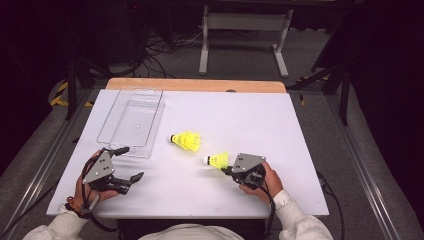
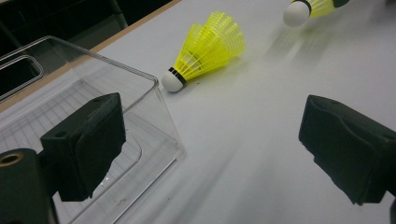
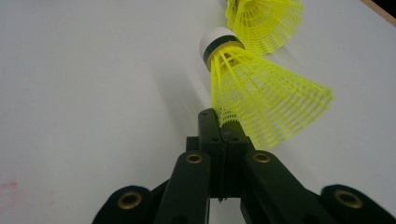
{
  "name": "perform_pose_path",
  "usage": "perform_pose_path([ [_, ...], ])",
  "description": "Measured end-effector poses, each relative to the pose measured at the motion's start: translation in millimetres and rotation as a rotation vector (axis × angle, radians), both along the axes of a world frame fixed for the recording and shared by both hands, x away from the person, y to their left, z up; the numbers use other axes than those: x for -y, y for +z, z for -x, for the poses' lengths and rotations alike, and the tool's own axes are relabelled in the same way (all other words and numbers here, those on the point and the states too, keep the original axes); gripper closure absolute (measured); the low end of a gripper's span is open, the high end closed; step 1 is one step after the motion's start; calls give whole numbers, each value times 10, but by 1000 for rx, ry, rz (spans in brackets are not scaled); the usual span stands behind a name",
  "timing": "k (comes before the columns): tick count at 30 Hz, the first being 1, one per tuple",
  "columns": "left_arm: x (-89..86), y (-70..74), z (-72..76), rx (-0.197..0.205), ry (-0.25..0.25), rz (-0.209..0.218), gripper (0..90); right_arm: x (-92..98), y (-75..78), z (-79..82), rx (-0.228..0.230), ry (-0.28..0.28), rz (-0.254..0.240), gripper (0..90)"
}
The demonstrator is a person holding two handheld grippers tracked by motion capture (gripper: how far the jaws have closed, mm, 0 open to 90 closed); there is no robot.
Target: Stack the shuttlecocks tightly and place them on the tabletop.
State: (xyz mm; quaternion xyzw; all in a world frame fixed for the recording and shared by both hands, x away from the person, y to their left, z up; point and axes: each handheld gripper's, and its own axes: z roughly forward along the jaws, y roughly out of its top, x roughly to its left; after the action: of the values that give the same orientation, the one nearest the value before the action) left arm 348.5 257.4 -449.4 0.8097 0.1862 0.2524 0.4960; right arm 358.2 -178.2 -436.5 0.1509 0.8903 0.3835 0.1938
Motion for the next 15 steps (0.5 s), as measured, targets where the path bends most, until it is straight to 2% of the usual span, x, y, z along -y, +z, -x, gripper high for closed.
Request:
perform_pose_path([
  [15,-7,7,3,4,4,-2,82,56,52,4,41,-44,-50,900],
])
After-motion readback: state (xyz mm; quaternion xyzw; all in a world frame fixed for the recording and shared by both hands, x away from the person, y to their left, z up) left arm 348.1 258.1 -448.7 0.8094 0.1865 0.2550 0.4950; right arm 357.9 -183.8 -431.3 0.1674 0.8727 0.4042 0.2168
